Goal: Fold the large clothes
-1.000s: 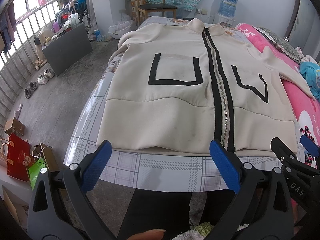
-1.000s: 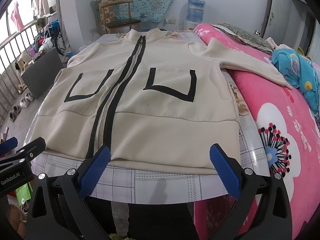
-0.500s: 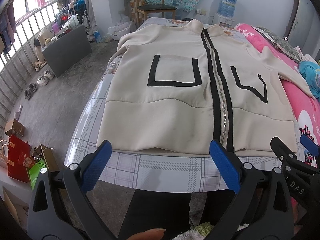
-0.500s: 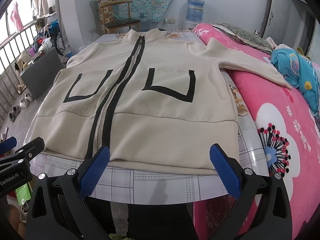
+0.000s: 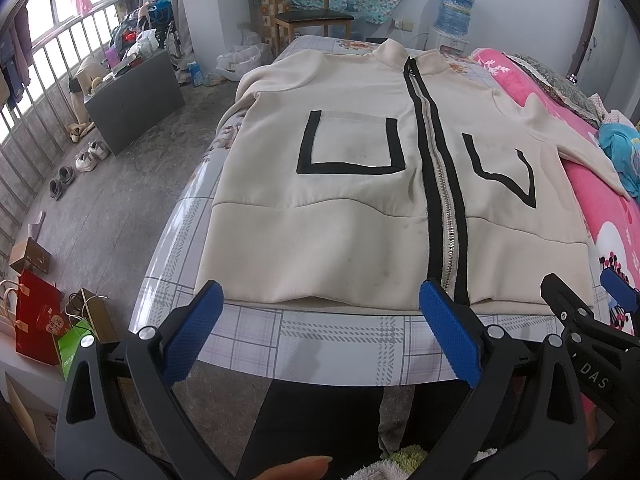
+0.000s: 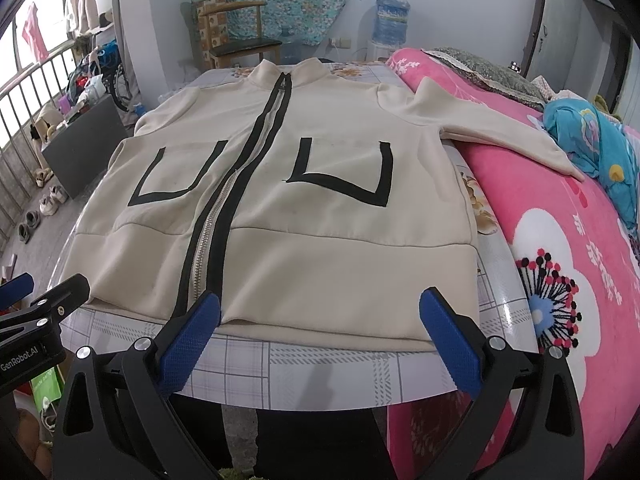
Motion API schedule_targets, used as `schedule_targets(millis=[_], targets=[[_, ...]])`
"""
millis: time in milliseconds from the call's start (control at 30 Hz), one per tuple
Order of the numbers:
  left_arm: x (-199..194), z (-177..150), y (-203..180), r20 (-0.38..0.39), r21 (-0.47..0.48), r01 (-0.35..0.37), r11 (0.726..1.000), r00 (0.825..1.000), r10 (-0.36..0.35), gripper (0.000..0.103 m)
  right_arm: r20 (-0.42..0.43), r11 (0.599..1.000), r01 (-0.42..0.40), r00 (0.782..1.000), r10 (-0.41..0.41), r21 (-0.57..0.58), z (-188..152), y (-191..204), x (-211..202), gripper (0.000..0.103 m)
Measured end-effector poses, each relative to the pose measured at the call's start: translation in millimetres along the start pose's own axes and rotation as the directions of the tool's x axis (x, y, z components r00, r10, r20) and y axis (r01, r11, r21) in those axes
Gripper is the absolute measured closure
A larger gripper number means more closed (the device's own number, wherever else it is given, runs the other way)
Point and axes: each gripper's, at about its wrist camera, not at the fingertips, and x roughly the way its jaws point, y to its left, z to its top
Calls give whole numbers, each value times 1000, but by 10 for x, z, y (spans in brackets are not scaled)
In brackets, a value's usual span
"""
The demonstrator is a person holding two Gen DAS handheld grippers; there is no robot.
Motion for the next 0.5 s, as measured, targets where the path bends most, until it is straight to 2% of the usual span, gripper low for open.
schedule_targets(millis=[500], targets=[[-15, 4, -3, -1, 0, 3, 1000, 1000, -3, 8, -1, 1000, 2, 1000, -2, 1, 4, 2, 3, 5]])
